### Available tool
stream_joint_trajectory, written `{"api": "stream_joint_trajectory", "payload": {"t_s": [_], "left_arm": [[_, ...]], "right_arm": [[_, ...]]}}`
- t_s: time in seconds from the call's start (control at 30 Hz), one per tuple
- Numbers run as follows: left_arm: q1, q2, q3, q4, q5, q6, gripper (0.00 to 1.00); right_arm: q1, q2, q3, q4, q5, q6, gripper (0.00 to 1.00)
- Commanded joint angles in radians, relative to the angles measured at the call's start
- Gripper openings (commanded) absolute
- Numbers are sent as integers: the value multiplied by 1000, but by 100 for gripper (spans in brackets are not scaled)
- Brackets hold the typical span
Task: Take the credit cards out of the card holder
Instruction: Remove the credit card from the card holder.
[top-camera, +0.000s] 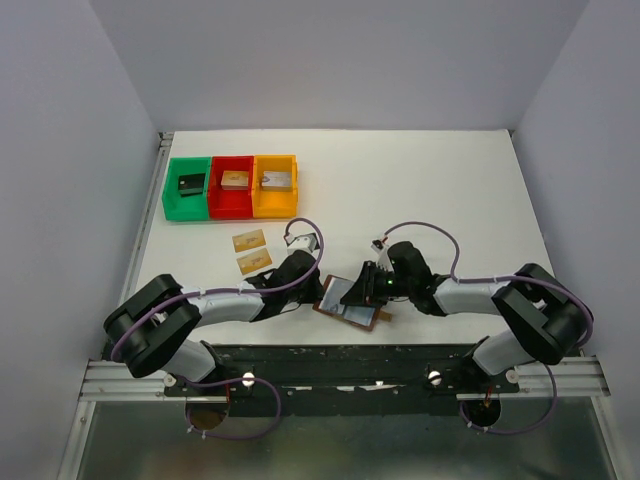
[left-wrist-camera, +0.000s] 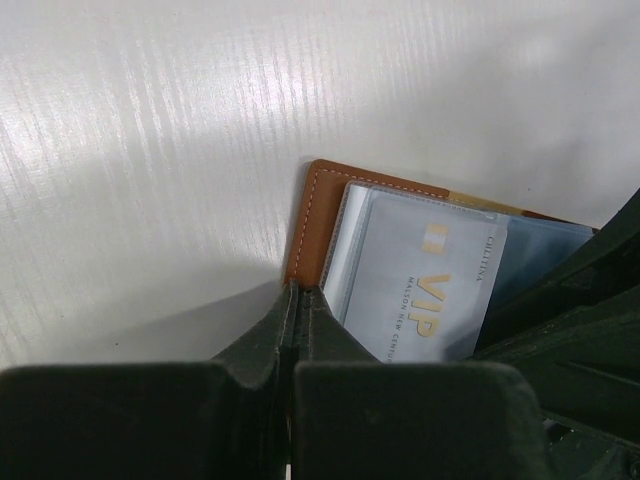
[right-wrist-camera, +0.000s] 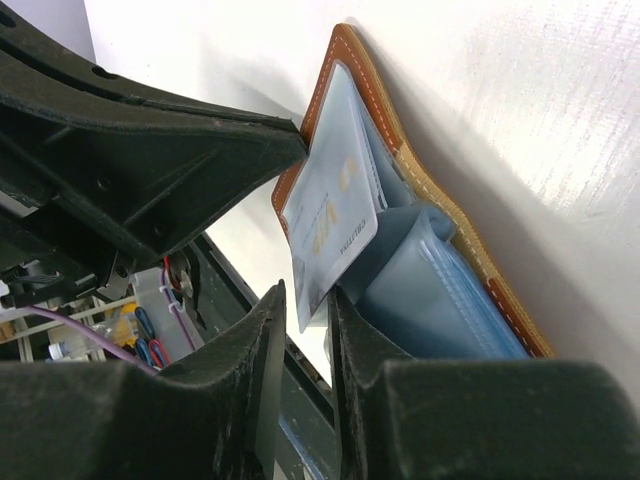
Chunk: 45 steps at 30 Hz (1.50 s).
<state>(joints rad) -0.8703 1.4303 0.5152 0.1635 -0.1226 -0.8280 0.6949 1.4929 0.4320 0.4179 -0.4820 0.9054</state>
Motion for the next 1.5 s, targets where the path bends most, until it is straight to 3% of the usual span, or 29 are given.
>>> {"api": "stream_joint_trajectory", "payload": {"t_s": [0.0,0.43,0.67,1.47], "left_arm": [[5,51,-24,-102,21,0,0],[14,59,-24,-107,29,-10,0],[14,62,-37,-82,41,-16,0],[14,16,-78,-78,17,-42,0]], "right_arm": [[8,-34,10,-25,22,-17,30],[8,-51,13,-44,25,-13,29],[6,44,11,76,-9,75,39],[-26,58,-104,338,92,268,41]]}}
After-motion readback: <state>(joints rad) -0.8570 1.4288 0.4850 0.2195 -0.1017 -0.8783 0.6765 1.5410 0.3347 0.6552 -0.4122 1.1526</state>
